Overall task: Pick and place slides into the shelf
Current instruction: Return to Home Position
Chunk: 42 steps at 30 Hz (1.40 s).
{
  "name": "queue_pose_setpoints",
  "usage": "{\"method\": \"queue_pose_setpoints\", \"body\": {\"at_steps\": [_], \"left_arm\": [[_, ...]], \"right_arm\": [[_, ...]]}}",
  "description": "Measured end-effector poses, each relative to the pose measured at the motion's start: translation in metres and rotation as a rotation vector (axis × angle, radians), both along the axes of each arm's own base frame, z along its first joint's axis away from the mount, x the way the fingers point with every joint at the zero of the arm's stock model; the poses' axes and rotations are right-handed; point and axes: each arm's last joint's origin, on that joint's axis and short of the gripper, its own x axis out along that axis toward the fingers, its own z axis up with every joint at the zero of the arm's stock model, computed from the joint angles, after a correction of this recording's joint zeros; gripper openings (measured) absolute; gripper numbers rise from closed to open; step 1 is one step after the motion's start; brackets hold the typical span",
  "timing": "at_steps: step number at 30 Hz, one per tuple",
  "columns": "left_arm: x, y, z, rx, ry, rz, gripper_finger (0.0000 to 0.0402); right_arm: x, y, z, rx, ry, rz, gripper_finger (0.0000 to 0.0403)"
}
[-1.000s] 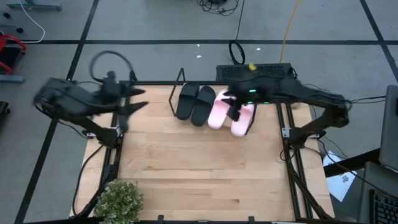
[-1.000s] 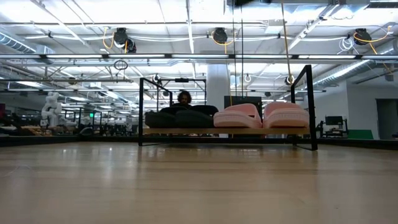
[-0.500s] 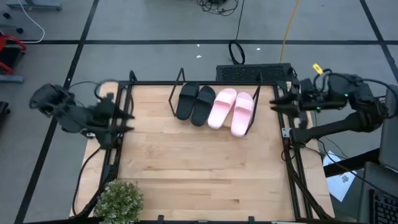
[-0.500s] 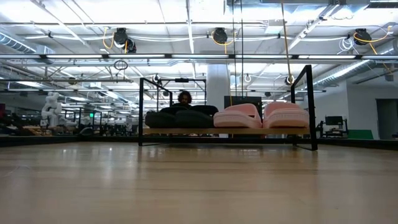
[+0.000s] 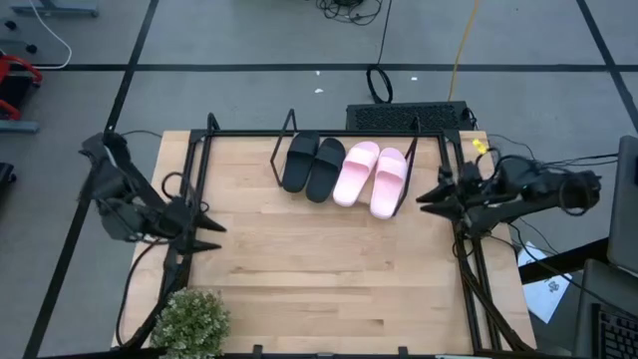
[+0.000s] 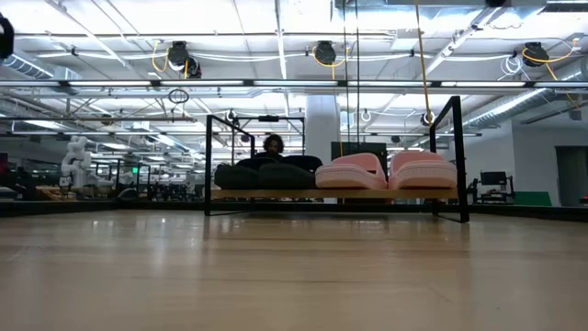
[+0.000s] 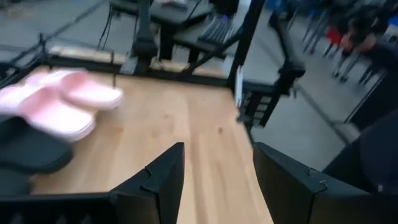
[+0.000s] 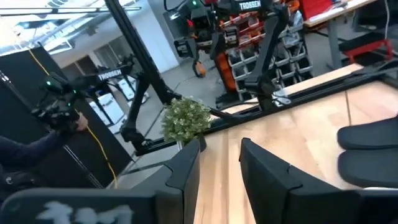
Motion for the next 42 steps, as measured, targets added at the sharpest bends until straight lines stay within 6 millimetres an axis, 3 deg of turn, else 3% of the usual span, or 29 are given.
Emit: {"method": "queue_pose_setpoints", "body": {"at_steps": [7, 14, 18, 24, 28, 32, 38, 42], "left_arm": [[0.022, -0.017, -0.051, -0.050, -0.224, -0.037, 0.0189], [0.037, 0.004, -0.077, 0.010, -0.264, -0.038, 0.0189], [0.026, 0.030, -0.081, 0.030, -0.222, -0.025, 0.0189], [-0.011, 0.057, -0.077, 0.007, -0.271, 0.021, 0.0189], [-0.015, 0.058, -0.086, 0.005, -0.329, 0.004, 0.0189], [-0.010, 0.054, -0.110, -0.006, -0.325, -0.007, 0.0189], [-0.011, 0.054, -0.130, -0.039, -0.372, -0.008, 0.0189], [-0.018, 0.058, -0.133, -0.036, -0.393, -0.008, 0.0189]], "right_arm": [[0.016, 0.006, -0.025, -0.004, -0.070, 0.042, 0.0106], [0.004, 0.003, -0.023, -0.076, -0.112, 0.042, 0.0106], [-0.015, -0.001, -0.024, -0.074, -0.120, 0.042, 0.0106], [-0.032, -0.004, -0.030, -0.063, -0.161, 0.040, 0.0106], [-0.024, -0.002, -0.058, -0.018, -0.118, 0.042, 0.0106], [-0.020, -0.001, -0.081, 0.005, -0.133, 0.071, 0.0106], [-0.035, -0.003, -0.095, -0.011, -0.227, 0.089, 0.0106], [-0.039, -0.004, -0.100, -0.032, -0.257, 0.085, 0.0106]]}}
